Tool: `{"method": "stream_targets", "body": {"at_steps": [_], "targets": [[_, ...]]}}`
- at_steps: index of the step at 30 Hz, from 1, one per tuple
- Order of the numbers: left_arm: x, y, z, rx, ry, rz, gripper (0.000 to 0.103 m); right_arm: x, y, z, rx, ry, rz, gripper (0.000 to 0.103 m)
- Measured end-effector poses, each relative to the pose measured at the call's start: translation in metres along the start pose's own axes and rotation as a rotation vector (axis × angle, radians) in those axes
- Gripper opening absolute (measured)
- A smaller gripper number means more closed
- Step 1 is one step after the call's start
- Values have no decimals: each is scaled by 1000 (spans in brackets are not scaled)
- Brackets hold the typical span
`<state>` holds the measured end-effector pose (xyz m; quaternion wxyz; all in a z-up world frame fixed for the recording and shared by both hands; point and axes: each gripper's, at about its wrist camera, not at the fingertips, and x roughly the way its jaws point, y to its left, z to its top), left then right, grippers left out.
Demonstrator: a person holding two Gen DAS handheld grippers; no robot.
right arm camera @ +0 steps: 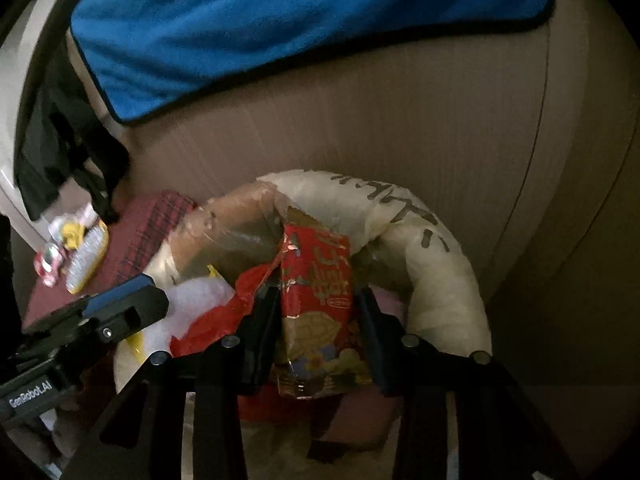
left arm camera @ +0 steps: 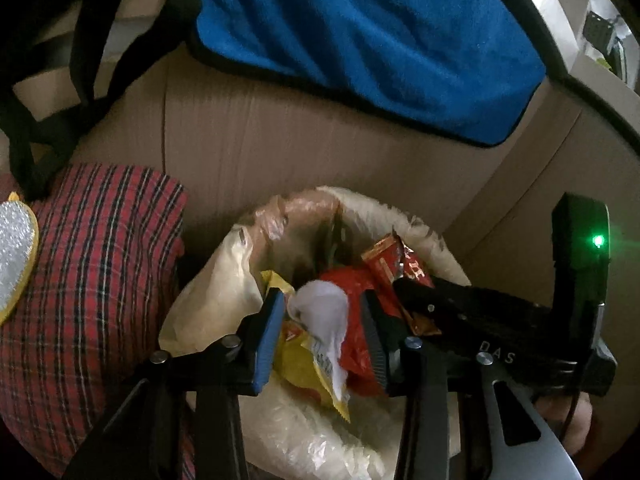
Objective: Collect trash
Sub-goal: 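Release the tissue into the bin with the left gripper while the right gripper releases the wrapper, then move both grippers to the bed and grasp the red can with the left gripper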
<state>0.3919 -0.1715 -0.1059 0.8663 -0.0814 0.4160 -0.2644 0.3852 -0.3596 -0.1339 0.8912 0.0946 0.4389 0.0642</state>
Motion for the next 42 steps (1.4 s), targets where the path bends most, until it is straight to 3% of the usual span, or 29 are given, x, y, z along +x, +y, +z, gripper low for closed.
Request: {"method": "stream_targets", "body": {"at_steps": [3, 5, 7, 9, 10, 21, 29, 36, 39, 42], "targets": [[-4, 3, 3, -31, -13, -6, 40, 4, 4, -1, -33, 38, -31, 38], [-12, 6, 7, -49, -32, -11, 40, 1, 3, -2, -15, 36, 0, 38], [-23, 9, 9, -59, -57, -14, 40, -6, 4, -3, -15, 19, 14, 44], [-35, 11, 11, -62, -84, -8, 41, -18, 10, -4, -37, -15, 0, 60], [-42, 11, 11, -59, -100, -2, 41, -22, 13, -4, -52, -26, -10, 62], [-134, 33, 3, -22, -280, 134, 42, -104, 53, 3, -75, -272, -14, 63], [-206, 112, -13, -114, -363, 262, 42, -128, 131, 18, -133, -371, 70, 63], [-274, 216, -29, -253, -438, 375, 44, -113, 237, 38, -212, -332, 161, 63], [-292, 265, -33, -305, -446, 386, 48, -103, 272, 40, -243, -313, 180, 63], [-296, 316, -31, -351, -429, 382, 60, -86, 303, 39, -272, -279, 217, 62]]}}
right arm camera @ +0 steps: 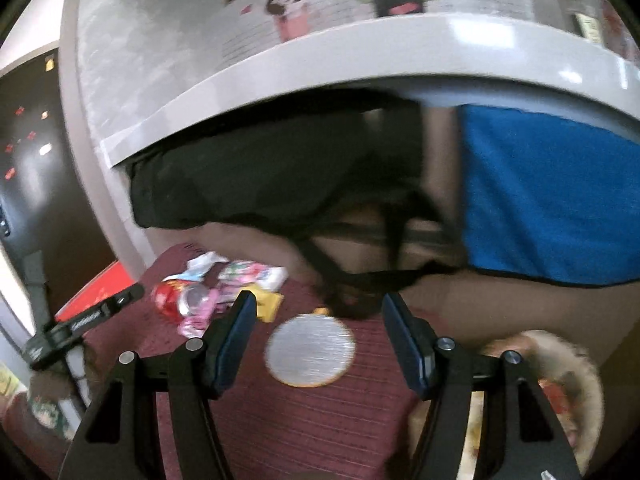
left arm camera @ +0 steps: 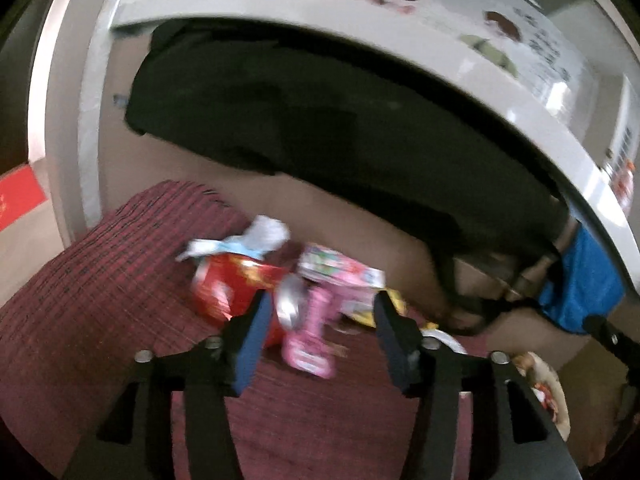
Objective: Collect trash
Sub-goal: 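Move both grippers to the bed and grasp the red can with the left gripper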
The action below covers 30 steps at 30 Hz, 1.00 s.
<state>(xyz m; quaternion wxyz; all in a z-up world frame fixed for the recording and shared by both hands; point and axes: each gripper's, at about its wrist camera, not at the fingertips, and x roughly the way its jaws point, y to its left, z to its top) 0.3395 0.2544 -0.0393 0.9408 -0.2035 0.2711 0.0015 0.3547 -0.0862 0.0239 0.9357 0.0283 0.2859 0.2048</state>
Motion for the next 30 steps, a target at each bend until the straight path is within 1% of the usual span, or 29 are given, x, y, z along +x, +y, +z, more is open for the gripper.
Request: {"method": "stream_targets", "body": {"at_steps": [1, 3, 4, 7, 9, 13, 15, 16, 17, 19, 21, 23, 27, 30], "targets": [[10, 15, 4, -20, 16, 17, 63, 10, 8, -1, -10, 15, 11, 62], [27, 38, 8, -73, 44, 58, 63, 24, 18, -5, -27, 38, 20, 61], [38, 53, 10, -120, 56, 77, 63, 32, 21, -7, -34, 53, 25, 61], [63, 77, 10, -191, 83, 103, 64, 51, 24, -15, -35, 99, 44, 60], [77, 83, 9, -200, 108, 102, 65, 60, 20, -20, -24, 126, 60, 59], [110, 83, 1, -186, 199, 95, 64, 74, 9, -28, 3, 157, 69, 59], [114, 79, 1, -164, 188, 106, 64, 79, 1, -32, 23, 174, 78, 59], [118, 77, 1, -163, 206, 111, 64, 81, -3, -33, 31, 178, 81, 59], [119, 76, 1, -167, 211, 117, 62, 81, -5, -33, 35, 182, 81, 59], [119, 74, 1, -174, 213, 132, 58, 86, -7, -35, 43, 192, 82, 59], [115, 71, -1, -172, 219, 123, 58, 88, -5, -35, 41, 194, 85, 59], [101, 71, -6, -161, 204, 121, 57, 88, -2, -34, 35, 194, 85, 59], [52, 74, -9, -116, 146, 127, 57, 91, 16, -28, 16, 199, 101, 59], [12, 75, -12, -71, 97, 173, 57, 98, 39, -19, -11, 190, 114, 59]]}}
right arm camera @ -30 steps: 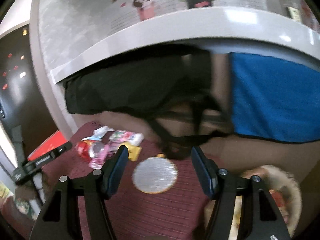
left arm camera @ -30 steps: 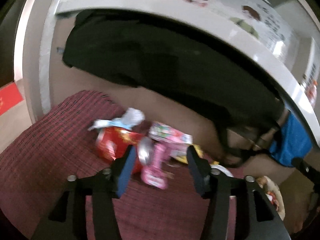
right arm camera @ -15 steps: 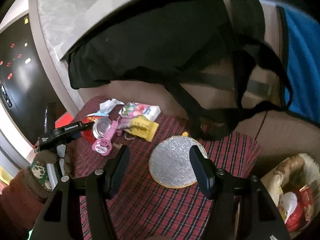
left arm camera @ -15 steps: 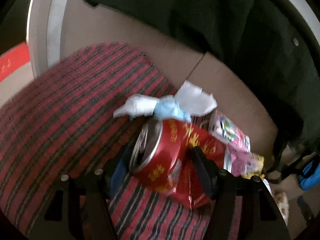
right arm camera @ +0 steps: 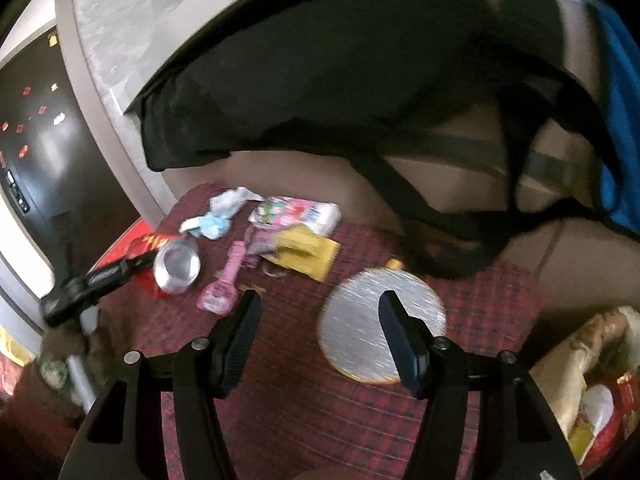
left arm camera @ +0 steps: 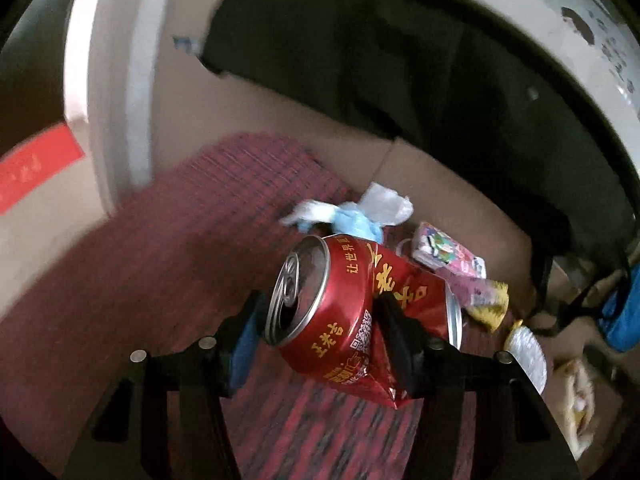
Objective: Collect trash
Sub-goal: 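Move both grippers to the bed and grasp the red can with the left gripper, then hold the red can in the left gripper while the right gripper grasps the tissue bundle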
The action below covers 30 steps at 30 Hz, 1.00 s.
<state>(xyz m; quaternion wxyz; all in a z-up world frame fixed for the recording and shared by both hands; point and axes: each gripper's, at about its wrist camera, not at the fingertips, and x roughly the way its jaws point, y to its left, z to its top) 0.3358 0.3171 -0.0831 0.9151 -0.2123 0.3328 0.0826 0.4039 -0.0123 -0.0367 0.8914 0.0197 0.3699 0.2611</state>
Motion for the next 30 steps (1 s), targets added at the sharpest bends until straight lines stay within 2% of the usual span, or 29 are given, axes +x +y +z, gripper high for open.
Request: {"method": "stream_targets", "body": {"at_steps": [5, 8, 12, 15, 22, 27, 28, 30], "targets": [[-49, 32, -11, 22, -67, 55, 57, 41, 66, 26, -90, -9, 25, 57], [-69, 52, -19, 19, -82, 62, 57, 85, 113, 39, -165, 7, 23, 57], [-85, 83, -26, -31, -93, 60, 57, 146, 151, 48, -225, 53, 18, 54], [-89, 98, -27, -53, -103, 65, 57, 187, 156, 57, -155, 98, 34, 48], [-85, 117, -29, -98, -94, 60, 57, 251, 138, 81, 76, 173, 26, 50], [-74, 119, -27, -118, -82, 60, 57, 275, 143, 85, 41, 279, 69, 49], [-73, 117, -26, -117, -83, 59, 57, 274, 147, 84, 13, 274, 62, 48], [-73, 114, -25, -116, -83, 54, 57, 267, 153, 82, -43, 256, 58, 39]]}}
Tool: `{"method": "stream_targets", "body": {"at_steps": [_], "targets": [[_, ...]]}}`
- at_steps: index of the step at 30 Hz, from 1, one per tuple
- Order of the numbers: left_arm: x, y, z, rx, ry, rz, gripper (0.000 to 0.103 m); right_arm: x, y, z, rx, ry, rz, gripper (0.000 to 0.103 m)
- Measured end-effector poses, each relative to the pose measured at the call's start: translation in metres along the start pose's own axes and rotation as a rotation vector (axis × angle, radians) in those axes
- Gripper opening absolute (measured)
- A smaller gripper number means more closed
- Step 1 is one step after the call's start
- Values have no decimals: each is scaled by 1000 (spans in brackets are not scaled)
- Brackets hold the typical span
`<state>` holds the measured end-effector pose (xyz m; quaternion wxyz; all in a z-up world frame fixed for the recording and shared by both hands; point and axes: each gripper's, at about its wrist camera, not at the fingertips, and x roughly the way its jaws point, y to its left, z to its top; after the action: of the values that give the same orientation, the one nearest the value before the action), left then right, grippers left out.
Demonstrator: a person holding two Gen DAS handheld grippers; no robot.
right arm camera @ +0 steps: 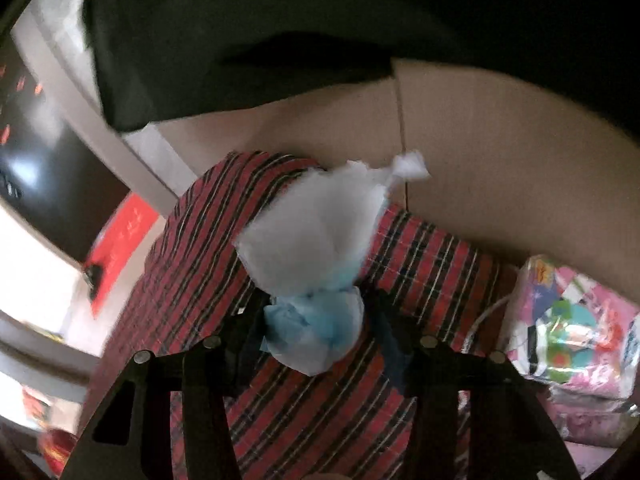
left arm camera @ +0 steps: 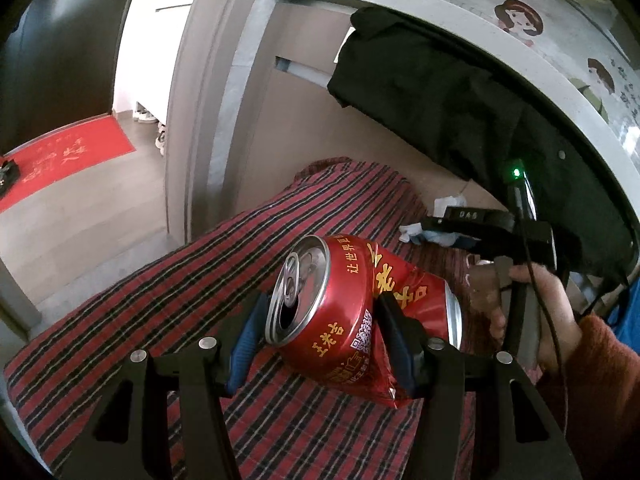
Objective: Collect trash
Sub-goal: 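Hold the red can in the left gripper while the right gripper grasps the tissue bundle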
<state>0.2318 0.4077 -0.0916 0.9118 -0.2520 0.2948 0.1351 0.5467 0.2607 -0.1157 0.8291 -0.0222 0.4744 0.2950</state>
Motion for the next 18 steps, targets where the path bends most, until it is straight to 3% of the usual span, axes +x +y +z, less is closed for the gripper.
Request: {"method": "stream_targets", "body": {"at_steps": [10, 18], "targets": [[-14, -43, -4, 59, -34, -67, 57, -118, -8, -55, -114, -142, -5, 37], [-19, -123, -7, 160, -50, -170, 57, -219, -49, -107, -145, -253, -93, 37]]}}
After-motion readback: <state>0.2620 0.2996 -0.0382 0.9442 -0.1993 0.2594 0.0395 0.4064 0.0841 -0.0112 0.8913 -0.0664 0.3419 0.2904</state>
